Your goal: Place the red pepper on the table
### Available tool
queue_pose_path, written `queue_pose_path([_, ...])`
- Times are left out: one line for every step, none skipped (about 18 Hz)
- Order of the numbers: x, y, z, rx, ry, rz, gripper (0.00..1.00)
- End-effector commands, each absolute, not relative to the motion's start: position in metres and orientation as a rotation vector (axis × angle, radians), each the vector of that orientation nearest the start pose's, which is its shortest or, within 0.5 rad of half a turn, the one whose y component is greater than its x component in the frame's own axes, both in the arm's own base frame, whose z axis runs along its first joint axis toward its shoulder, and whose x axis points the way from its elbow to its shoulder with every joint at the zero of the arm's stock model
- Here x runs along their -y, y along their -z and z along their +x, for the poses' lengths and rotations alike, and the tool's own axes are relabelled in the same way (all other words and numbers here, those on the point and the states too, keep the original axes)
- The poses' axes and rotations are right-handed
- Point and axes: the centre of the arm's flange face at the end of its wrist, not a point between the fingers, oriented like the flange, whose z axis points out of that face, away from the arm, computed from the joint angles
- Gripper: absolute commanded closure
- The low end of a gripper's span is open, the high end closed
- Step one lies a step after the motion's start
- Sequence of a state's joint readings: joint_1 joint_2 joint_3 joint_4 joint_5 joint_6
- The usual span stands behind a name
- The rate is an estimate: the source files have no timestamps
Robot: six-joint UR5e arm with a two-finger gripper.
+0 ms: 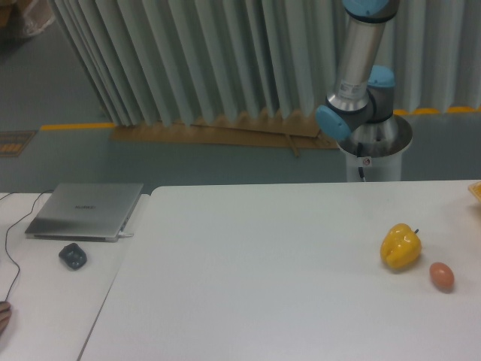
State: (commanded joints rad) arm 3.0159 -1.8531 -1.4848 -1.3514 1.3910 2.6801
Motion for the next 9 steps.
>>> queue_pose_path([-0.2267,-0.3985,-0.5809,-1.735,-0.157,-2.435,0.0])
queue_pose_path([-0.2268,-0.3985,-0.5809,-1.735,-0.158,-2.434,0.0])
queue_pose_path([-0.2295,-0.3993,-0.5801,-1.741,-0.16,-2.43,0.0])
queue_pose_path([-0.2304,-0.3993,-0.5797,-1.742,-0.16,-2.429,0.0])
queue_pose_path([-0.2305,-0.4007,-0.5802,-1.744,-0.164,-2.429,0.0])
queue_pose_path([-0.2304,-0.4015,-0.5805,-1.743,-0.165,-2.432,0.0])
queue_pose_path([-0.2313,-0.4022,-0.5804,-1.745,-0.166,-2.431,0.0])
queue_pose_path([-0.2304,-0.4022,-0.5808,-1.743,-0.167,-2.432,0.0])
queue_pose_path([-0.2304,-0.4022,-0.5808,-1.743,-0.167,-2.432,0.0])
